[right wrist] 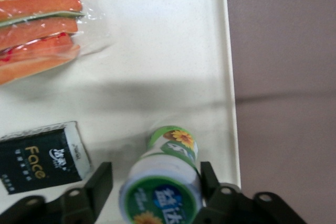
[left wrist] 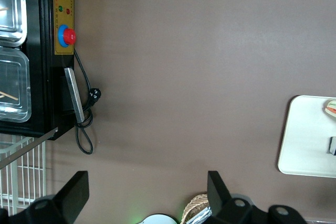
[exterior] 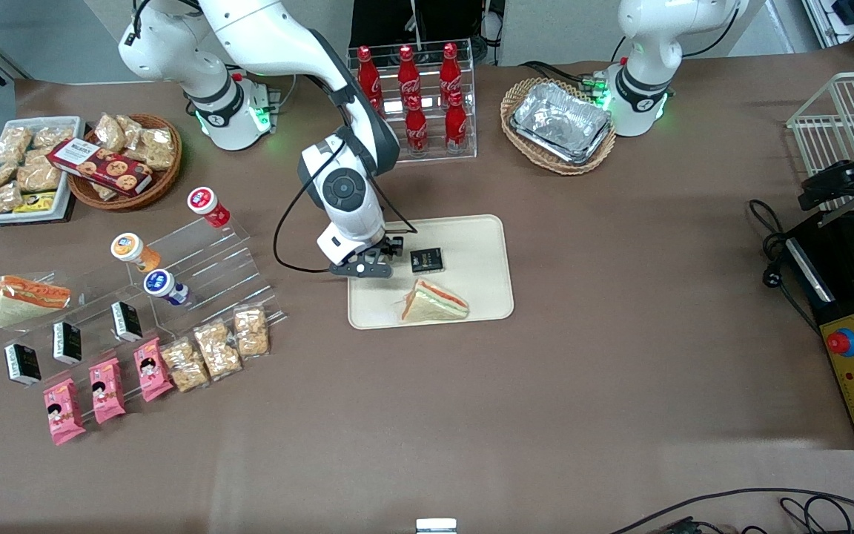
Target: Place green gum on tray
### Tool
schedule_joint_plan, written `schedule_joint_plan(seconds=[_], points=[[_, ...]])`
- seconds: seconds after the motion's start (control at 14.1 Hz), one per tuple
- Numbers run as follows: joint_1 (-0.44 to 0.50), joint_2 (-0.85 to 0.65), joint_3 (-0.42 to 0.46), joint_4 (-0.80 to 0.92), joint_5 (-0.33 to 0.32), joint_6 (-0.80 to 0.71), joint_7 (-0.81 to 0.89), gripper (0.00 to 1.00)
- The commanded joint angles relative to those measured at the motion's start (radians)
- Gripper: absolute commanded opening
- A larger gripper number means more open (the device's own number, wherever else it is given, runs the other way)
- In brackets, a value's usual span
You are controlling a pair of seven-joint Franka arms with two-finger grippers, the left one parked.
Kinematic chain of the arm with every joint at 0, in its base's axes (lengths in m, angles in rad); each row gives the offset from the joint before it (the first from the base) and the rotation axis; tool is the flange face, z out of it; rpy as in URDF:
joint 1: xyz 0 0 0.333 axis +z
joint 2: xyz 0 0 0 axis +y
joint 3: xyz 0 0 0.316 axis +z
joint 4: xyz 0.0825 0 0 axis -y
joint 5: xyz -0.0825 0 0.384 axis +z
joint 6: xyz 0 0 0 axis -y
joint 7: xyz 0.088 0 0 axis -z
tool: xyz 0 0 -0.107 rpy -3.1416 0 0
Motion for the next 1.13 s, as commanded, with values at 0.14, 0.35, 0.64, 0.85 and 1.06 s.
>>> schedule_joint_plan(seconds=[0.14,0.35,0.64,0.85,1.06], points=[[-0.003,-0.027,-0.021,0.012,0.044,-0.017,-0.042,1.0],[-0.081,-0.135,-0.089,0.018,0.038,-0.19,-0.23,1.0],[-0.123,-0.228,-0.237,0.058,-0.025,-0.348,-0.416,1.0],[-0.126,-0.239,-0.374,0.185,-0.068,-0.535,-0.516,1.0],[-0.128,-0.239,-0.491,0.268,-0.069,-0.651,-0.629,1.0]])
